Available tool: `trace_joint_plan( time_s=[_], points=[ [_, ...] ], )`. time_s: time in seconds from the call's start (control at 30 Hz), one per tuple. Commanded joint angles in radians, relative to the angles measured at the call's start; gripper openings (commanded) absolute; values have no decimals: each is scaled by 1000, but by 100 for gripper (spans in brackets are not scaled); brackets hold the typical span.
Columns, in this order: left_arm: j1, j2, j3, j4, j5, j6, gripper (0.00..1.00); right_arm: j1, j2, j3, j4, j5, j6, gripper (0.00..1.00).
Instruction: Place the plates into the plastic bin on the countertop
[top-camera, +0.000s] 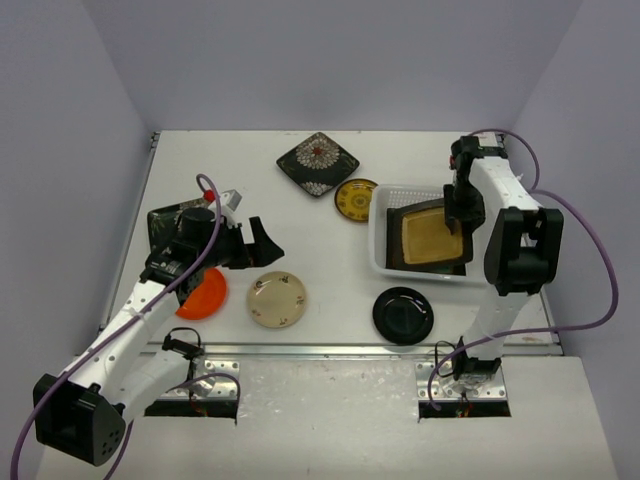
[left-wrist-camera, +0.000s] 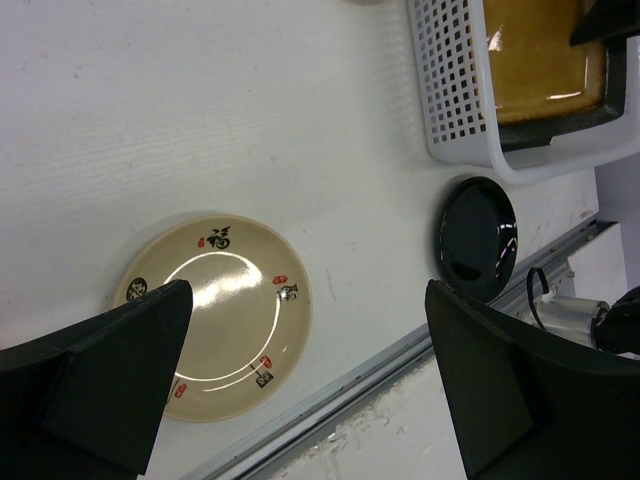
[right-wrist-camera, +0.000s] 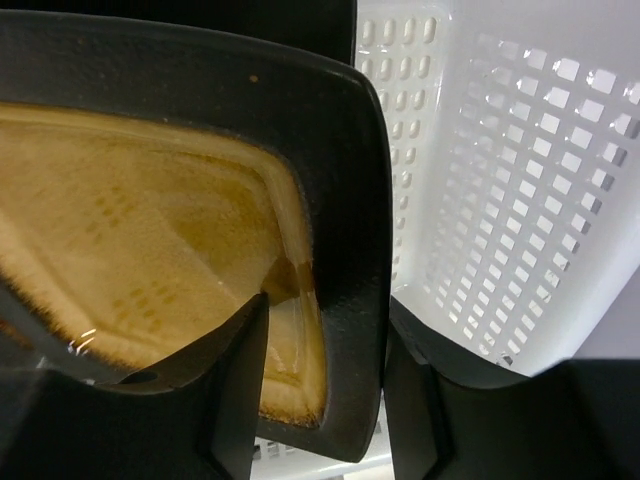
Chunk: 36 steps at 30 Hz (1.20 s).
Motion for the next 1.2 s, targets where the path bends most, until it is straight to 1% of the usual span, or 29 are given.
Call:
trace_joint_plan(
  time_s=[0.0,0.03,0.1,0.2,0.27,0.3,0.33,0.37,0.4,0.5,0.57,0.63,0.67,0.73,0.8,0.83,0.9,0.93,0.97,1.03,1.1,1.13,1.17],
  points=[
    [-4,-24,-3,32,-2,2,100,19,24,6,22,36,40,47],
    [-4,-25,-3,31,-11,-1,100,19,21,11,20,33,42,47],
    [-4,-24,0,28,-42,-19,100,19,1,19,19,14,41,54],
    [-4,-22,-3,30,-84,-50,100,19,-19,28,10,6,41,56],
    [-4,-19,-5,35,-124,-89,100,19,-50,35,10,-16,39,60],
    [-4,-18,-5,40,-147,-95,100,19,-53,37,6,-17,39,70],
    [-4,-13,-2,42,-182,-113,100,19,-64,46,-2,-19,39,91],
    [-3,-8,0,47,-213,-131,100,19,-74,56,-10,-23,44,97],
    [-2,-3,1,53,-242,-148,100,19,-83,66,-18,-27,50,97],
    [-2,19,-7,100,-304,-194,100,24,-179,63,-4,-108,71,98],
    [-1,58,0,153,-344,-245,100,61,-301,41,24,-183,87,99],
    [-1,138,26,209,-341,-293,100,92,-400,-18,98,-249,98,99],
    [3,169,38,226,-340,-316,100,95,-507,-55,137,-358,135,99],
    [8,267,57,315,-315,-375,100,94,-639,-199,301,-494,196,99],
    [16,373,73,388,-306,-431,100,94,-870,-354,456,-698,326,99],
    [19,414,84,438,-305,-463,100,94,-956,-442,544,-742,385,99],
    [22,470,118,512,-303,-487,100,94,-1033,-579,658,-790,442,99],
    [23,547,153,538,-309,-500,100,95,-1097,-635,693,-846,496,99],
    [23,578,181,557,-313,-509,100,94,-1135,-667,703,-885,517,99],
    [26,704,271,569,-324,-539,100,96,-1184,-718,675,-937,550,99],
    [27,779,349,544,-334,-555,100,97,-1229,-753,690,-959,574,99],
    [27,868,426,513,-342,-570,100,96,-1279,-799,720,-981,605,99],
    [27,918,465,506,-347,-579,100,95,-1311,-828,742,-985,627,99]
  ],
)
